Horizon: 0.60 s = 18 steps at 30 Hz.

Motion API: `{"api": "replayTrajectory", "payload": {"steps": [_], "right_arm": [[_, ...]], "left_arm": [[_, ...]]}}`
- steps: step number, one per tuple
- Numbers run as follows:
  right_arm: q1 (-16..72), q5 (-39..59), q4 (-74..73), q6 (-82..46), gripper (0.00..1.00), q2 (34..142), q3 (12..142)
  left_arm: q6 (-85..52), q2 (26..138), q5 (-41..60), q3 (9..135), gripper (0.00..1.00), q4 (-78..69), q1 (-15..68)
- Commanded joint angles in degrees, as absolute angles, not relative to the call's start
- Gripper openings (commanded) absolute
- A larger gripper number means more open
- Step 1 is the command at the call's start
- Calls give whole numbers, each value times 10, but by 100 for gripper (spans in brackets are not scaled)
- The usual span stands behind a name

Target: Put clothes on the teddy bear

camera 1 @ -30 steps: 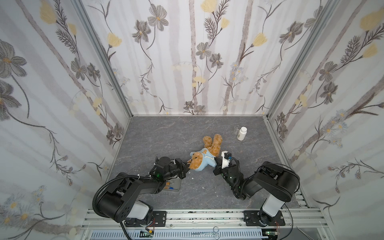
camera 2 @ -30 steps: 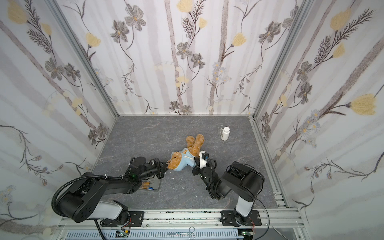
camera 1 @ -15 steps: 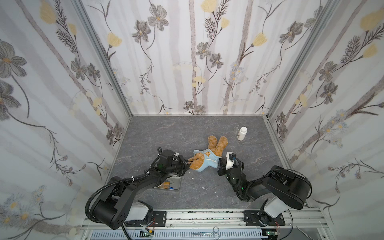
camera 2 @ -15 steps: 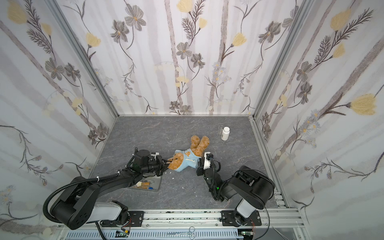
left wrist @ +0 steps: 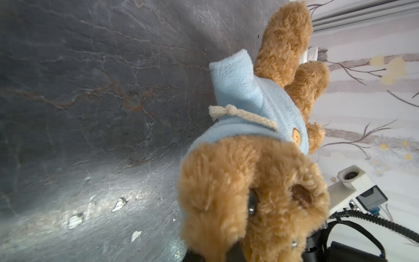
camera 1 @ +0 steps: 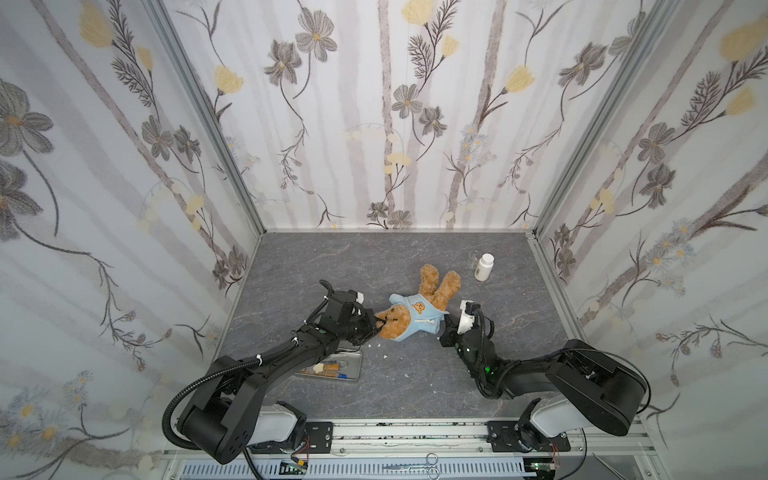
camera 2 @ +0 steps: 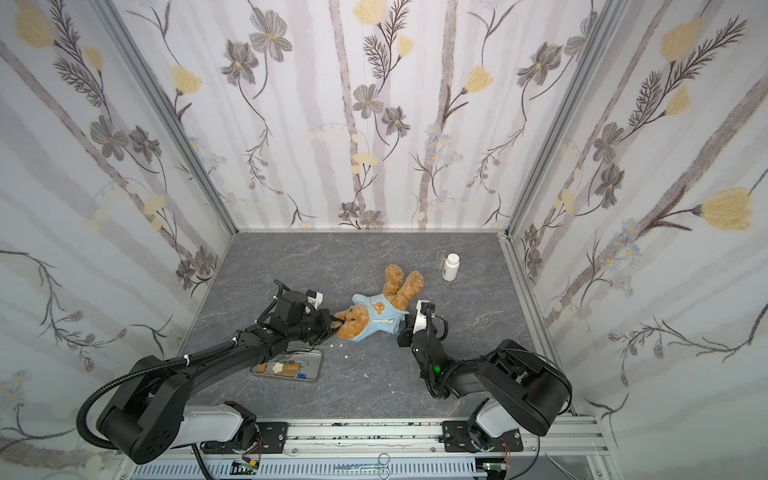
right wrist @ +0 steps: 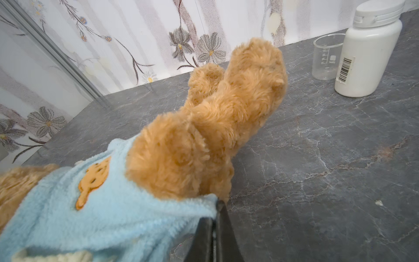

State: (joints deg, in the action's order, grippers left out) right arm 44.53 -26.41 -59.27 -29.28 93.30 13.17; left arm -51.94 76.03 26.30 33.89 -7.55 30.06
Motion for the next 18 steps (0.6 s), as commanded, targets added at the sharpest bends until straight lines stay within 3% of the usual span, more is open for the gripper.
{"api": "replayTrajectory", "payload": {"steps": [1,9,18], "right_arm": [[430,-385,-561,-322,0,927,132],[388,-357,-560,-344,0,927,114],[344,-317,-579,-355,0,937,96]], "left_arm": [[-416,763,148,355,0,43,319],[-306,765,21,381,0,93,380],[-251,770,-39,381,0,104,391]]}}
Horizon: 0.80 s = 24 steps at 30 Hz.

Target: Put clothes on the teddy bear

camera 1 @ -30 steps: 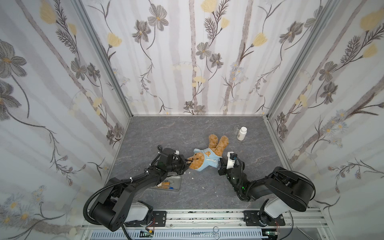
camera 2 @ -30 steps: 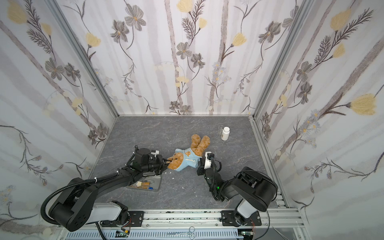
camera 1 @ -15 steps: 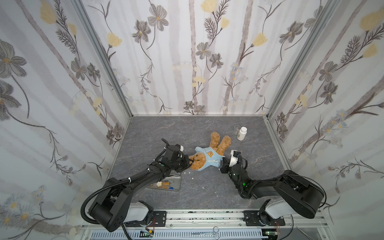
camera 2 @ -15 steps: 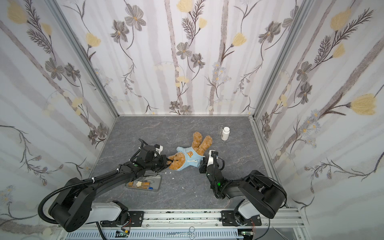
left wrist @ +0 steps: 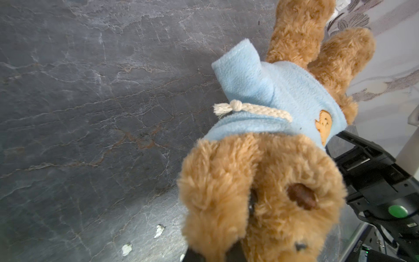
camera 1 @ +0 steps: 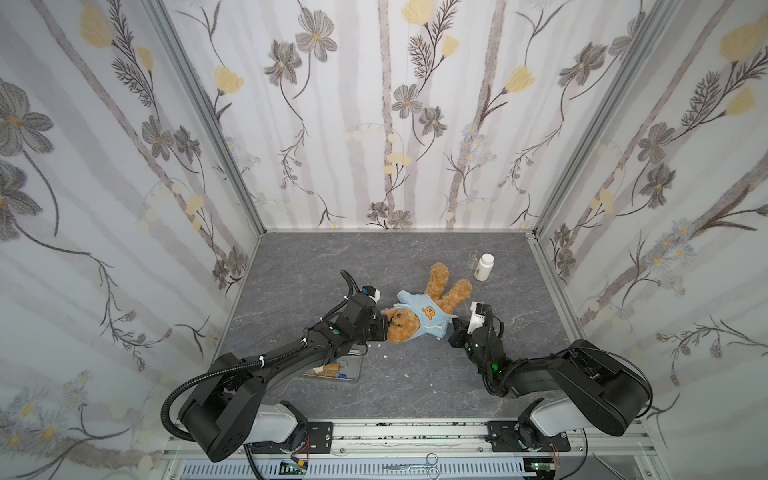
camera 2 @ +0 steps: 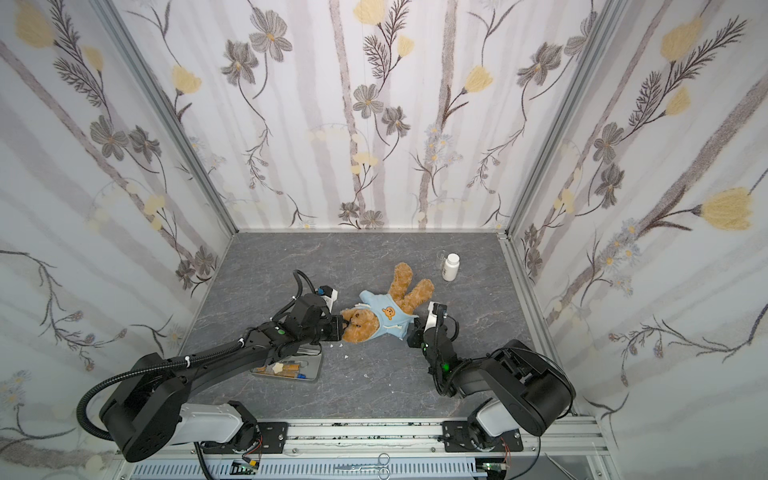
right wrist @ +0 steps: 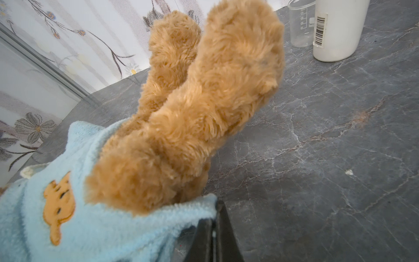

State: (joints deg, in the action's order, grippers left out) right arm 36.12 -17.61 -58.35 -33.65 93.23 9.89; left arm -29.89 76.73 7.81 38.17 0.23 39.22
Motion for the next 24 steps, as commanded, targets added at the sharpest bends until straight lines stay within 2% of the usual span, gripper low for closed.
{"api": "replayTrajectory", "payload": {"steps": [1,6,9,13,16,21,24], "right_arm": [[342,-315,-578,-354,0,937,97],[325,-298,-571,-357,0,936,96],[314,-267,-576,-351,0,936,95],[314,-158,-619,-302,0,957,101],[318,-28,-610,-271,0,970,111],[340,76,-578,-256,29,945,94],[340,102,-471,-224,36,857,92]], "left_arm": [[-246,772,-44,382,0,105,392],[-198,772,-105,383,0,109,413],[-203,772,-92,385,0,108,412],[-192,769,-87,394,0,101,411],[-220,757,-29,400,0,77,395],[-257,759,43,404,0,26,364],[-257,765,51,407,0,26,349]]}}
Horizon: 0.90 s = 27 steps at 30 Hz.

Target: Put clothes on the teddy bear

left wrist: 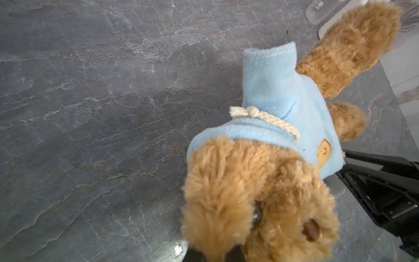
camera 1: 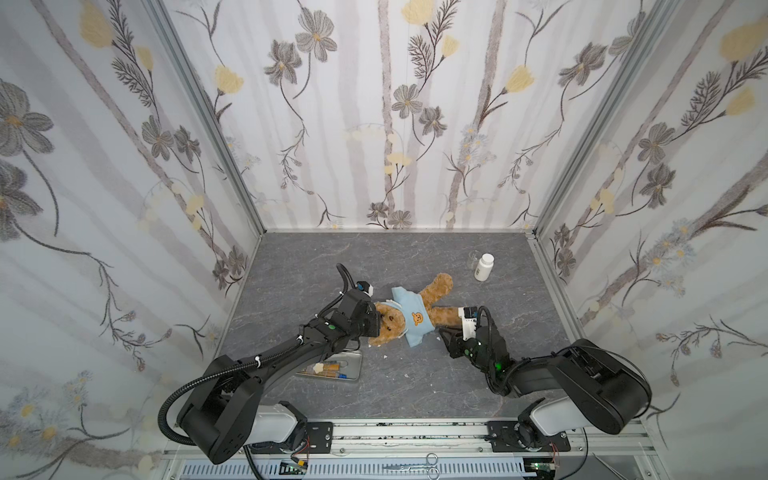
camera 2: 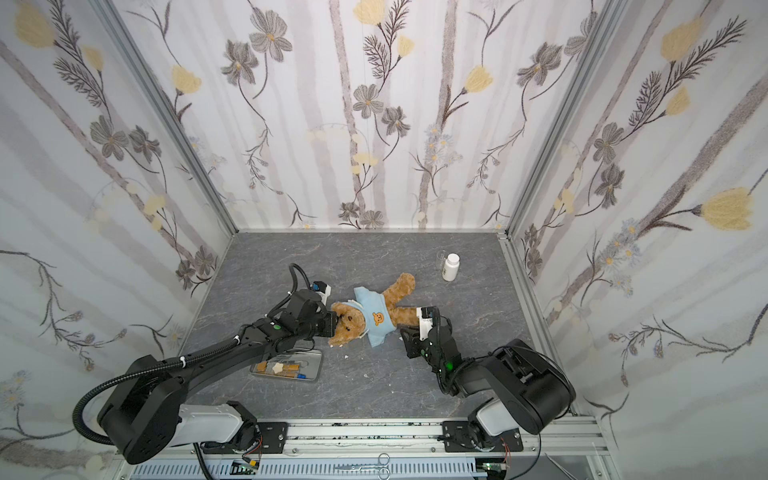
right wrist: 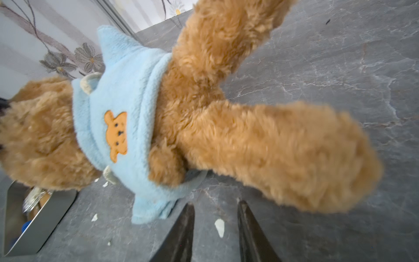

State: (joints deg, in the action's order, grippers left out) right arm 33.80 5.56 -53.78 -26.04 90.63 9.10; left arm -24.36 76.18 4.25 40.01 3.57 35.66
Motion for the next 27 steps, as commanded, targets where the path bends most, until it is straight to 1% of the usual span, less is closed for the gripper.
{"api": "replayTrajectory", "payload": {"steps": [1,4,7,12,17,20,24,27], "right_arm": [[341,112,-442,-214,37,823,89],[348,127,-389,-201,41,740,91],[347,136,-375,-203,44,734,134],[328,173,-329,-203,41,838,247],[310,213,-334,-217,40,940,318],[309,216,-333,-227,38,985,353],[307,229,-362,-247,33,1023,369],[306,230,-365,-261,24,1044,380]], "left_arm": [[-255,766,51,407,0,26,345],[-243,769,61,407,0,25,341],[-220,772,76,406,0,22,341],[-203,768,84,405,0,22,340],[-203,766,92,406,0,22,340],[-201,761,92,405,0,22,341],[-194,760,96,404,0,22,340],[-192,759,98,403,0,22,340]]}}
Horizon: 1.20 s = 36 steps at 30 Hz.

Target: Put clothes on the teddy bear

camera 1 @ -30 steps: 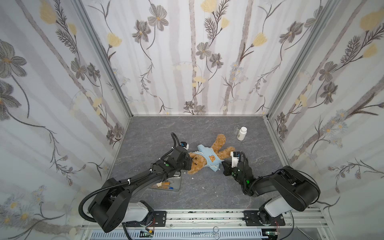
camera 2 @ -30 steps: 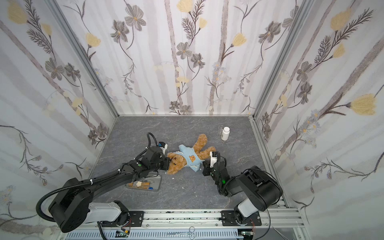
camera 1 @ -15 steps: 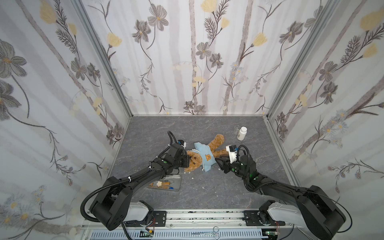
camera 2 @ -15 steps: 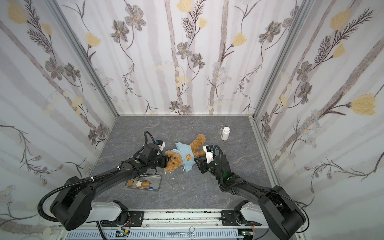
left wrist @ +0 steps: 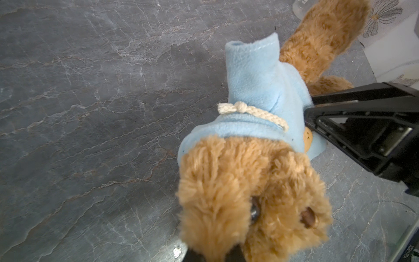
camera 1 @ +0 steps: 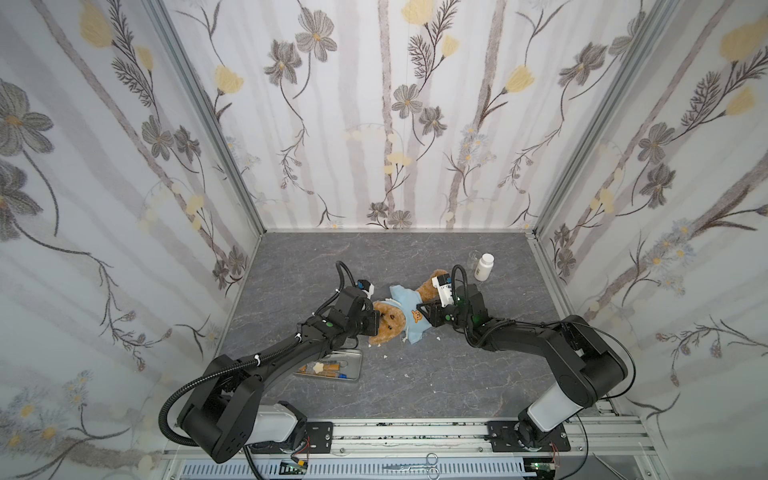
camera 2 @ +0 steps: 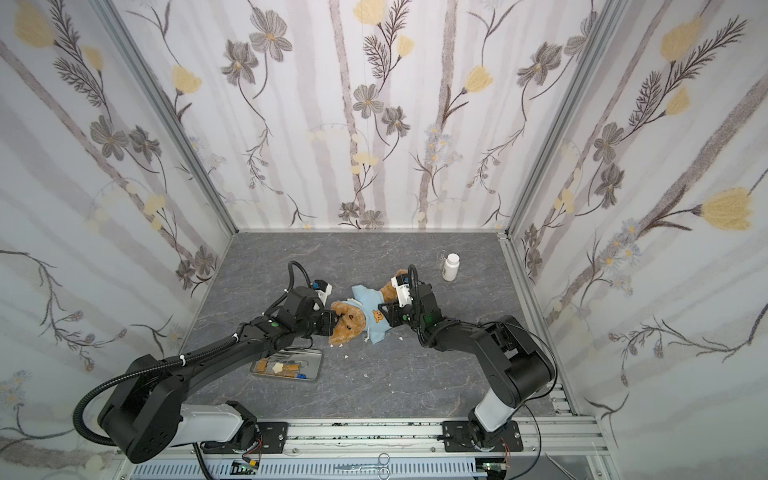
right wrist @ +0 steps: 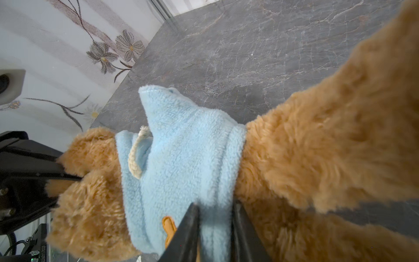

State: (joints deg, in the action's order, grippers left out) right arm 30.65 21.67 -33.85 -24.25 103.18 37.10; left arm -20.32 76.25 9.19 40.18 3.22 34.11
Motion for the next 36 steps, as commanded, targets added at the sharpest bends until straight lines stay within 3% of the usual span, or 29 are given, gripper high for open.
{"api": "replayTrajectory", "payload": {"steps": [1,6,18,28,36], "right_arm": [[304,230,-374,-267,21,1047,378],[290,234,-437,-322,0,1033,353],[211,158,-474,-478,0,959,265],[155,147,-450,-450,0,956,234],[181,233,-441,-380,0,1011,272]], "left_arm": [[-191,759,98,403,0,22,341],[-164,759,97,398,0,22,345],[11,724,43,364,0,26,415],[73,697,-12,361,0,33,424],[64,699,20,372,0,25,420]]}}
